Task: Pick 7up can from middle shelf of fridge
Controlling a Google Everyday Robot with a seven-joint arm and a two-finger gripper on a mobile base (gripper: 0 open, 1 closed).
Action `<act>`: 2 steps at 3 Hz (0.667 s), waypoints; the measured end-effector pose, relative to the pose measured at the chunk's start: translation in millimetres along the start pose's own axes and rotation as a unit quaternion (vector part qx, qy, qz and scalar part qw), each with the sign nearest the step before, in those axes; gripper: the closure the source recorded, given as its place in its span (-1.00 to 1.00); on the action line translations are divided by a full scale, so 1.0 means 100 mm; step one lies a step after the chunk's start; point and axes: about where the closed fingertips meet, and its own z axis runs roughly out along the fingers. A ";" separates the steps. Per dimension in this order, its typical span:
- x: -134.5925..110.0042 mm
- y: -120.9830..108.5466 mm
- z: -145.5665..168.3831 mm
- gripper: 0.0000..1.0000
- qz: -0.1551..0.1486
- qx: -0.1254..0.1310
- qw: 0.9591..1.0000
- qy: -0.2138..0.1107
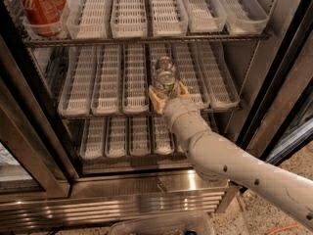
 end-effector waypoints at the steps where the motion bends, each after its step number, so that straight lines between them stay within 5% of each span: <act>1: 0.00 -0.01 0.00 0.55 0.001 0.002 1.000 -0.001; 2: -0.01 -0.01 0.00 0.98 0.001 0.002 1.000 -0.002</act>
Offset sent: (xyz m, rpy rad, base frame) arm -0.0003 -0.0040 0.0056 0.0123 -0.0099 -0.0137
